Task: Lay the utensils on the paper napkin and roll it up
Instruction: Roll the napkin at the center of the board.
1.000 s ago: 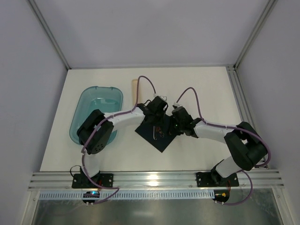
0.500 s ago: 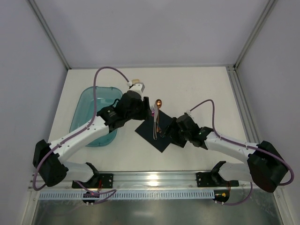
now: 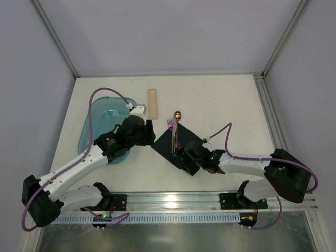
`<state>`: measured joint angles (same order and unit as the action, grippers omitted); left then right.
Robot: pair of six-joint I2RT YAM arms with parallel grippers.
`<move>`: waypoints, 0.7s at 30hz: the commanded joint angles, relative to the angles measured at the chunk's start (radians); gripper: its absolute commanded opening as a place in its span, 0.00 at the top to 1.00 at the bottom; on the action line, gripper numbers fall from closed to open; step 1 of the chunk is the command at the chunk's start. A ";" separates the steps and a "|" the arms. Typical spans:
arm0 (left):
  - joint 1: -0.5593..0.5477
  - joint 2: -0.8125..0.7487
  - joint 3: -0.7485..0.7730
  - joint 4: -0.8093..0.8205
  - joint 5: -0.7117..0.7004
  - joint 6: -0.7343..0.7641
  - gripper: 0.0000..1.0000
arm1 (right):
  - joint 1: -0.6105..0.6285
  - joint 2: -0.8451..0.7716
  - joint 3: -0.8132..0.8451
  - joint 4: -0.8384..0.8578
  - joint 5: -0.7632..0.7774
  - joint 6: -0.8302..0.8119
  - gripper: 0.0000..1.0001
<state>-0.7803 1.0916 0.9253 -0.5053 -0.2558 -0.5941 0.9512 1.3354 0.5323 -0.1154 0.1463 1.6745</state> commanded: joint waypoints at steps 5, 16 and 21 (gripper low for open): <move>0.004 -0.029 -0.051 0.022 -0.029 -0.015 0.47 | 0.017 0.102 0.041 0.045 0.169 0.097 0.11; 0.006 -0.015 -0.147 0.068 0.039 -0.058 0.53 | -0.014 0.045 0.083 0.068 0.280 0.014 0.11; 0.004 -0.009 -0.236 0.172 0.159 -0.098 0.56 | -0.043 0.050 0.041 0.174 0.242 0.008 0.12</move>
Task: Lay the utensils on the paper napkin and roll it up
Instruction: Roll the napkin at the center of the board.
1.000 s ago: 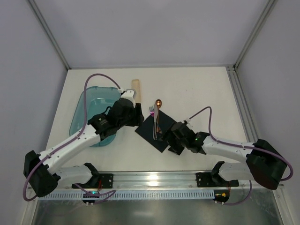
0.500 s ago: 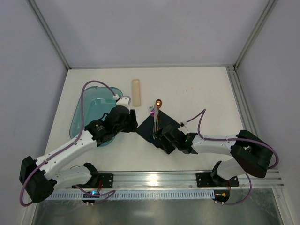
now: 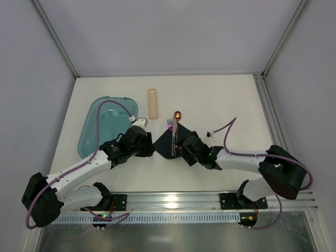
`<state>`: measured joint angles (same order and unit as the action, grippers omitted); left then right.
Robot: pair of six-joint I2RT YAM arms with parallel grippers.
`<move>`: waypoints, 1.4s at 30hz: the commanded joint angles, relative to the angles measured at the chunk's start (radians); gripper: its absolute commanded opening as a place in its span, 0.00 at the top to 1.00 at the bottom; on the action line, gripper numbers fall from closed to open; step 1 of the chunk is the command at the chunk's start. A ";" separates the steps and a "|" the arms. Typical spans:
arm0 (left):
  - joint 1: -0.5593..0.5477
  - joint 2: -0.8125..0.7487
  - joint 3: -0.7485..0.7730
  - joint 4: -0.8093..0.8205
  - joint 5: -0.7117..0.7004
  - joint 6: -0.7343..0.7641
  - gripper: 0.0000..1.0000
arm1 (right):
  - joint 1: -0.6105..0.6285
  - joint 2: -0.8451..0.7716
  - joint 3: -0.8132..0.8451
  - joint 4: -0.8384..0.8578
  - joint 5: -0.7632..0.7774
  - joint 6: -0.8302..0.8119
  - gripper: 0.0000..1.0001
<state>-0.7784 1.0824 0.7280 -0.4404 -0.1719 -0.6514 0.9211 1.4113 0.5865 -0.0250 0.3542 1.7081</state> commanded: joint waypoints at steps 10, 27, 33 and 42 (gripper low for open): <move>0.002 0.066 -0.110 0.299 0.241 -0.036 0.65 | -0.050 -0.038 -0.030 0.175 0.002 -0.102 0.15; -0.035 0.381 -0.032 0.580 0.410 -0.027 0.71 | -0.097 -0.120 -0.135 0.243 -0.043 -0.189 0.18; -0.042 0.432 0.004 0.589 0.371 -0.031 0.72 | -0.117 -0.224 -0.172 0.264 -0.113 -0.301 0.20; -0.041 0.519 0.082 0.537 0.318 0.007 0.71 | -0.402 -0.250 0.008 0.108 -0.645 -1.114 0.58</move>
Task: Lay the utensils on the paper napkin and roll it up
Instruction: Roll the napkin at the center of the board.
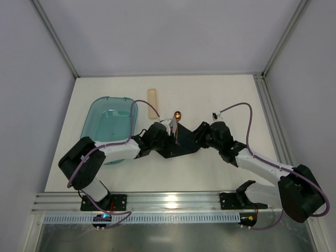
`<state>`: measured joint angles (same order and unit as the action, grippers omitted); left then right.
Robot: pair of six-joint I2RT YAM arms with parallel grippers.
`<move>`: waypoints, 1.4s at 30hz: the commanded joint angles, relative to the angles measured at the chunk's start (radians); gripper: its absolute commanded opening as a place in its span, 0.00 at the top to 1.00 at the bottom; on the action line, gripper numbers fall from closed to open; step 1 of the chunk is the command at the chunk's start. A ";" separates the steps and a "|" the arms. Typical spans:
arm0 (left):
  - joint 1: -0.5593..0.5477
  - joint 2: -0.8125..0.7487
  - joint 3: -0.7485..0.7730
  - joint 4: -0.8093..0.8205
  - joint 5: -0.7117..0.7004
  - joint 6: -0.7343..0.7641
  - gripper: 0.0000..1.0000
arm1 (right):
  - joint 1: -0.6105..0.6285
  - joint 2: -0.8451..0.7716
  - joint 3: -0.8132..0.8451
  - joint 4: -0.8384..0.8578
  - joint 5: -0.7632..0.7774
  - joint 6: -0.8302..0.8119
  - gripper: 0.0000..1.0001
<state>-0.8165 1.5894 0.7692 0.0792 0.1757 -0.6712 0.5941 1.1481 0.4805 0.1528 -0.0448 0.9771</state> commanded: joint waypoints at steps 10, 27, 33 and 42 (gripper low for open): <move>-0.004 0.034 0.068 -0.007 -0.059 0.042 0.71 | -0.119 0.284 0.407 -0.354 -0.521 -0.968 0.59; -0.004 -0.006 0.044 -0.024 -0.084 0.061 0.70 | -0.065 0.507 0.520 -0.415 -0.527 -1.104 0.48; -0.004 -0.016 0.035 -0.029 -0.085 0.067 0.70 | -0.033 0.567 0.541 -0.406 -0.506 -1.108 0.51; -0.004 -0.046 0.025 -0.047 -0.104 0.073 0.69 | -0.024 0.552 0.486 -0.300 -0.435 -1.025 0.79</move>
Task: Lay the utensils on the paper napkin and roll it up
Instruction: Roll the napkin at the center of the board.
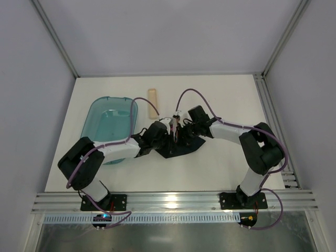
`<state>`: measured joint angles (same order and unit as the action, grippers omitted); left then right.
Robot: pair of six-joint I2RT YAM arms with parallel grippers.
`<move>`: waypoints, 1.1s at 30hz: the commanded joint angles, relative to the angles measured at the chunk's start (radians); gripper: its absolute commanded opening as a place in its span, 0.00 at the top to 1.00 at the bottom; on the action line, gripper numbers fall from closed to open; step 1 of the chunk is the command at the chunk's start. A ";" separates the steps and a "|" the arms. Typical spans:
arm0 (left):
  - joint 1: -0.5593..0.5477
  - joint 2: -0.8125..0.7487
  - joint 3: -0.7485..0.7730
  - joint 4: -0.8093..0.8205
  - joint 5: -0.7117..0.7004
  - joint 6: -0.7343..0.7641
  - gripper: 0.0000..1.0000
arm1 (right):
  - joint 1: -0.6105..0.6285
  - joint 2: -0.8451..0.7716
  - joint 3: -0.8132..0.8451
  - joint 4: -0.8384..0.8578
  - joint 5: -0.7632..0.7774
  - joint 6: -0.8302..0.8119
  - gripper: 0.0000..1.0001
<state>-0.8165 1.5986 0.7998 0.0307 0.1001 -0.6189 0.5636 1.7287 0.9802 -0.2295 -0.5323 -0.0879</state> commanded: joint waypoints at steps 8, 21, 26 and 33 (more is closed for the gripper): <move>-0.003 -0.134 -0.007 -0.028 -0.068 0.010 0.64 | 0.005 -0.049 -0.100 0.163 0.121 0.114 0.96; -0.006 -0.078 -0.057 0.067 0.041 -0.016 0.66 | 0.005 -0.110 -0.176 0.225 0.161 0.172 0.96; -0.013 -0.049 -0.062 0.119 0.075 -0.021 0.69 | 0.007 -0.127 -0.178 0.223 0.161 0.192 0.96; -0.019 0.006 -0.045 0.158 0.104 -0.028 0.69 | 0.005 -0.130 -0.187 0.249 0.181 0.214 0.91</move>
<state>-0.8284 1.5795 0.7406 0.1223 0.1802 -0.6411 0.5636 1.6402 0.8009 -0.0334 -0.3756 0.1097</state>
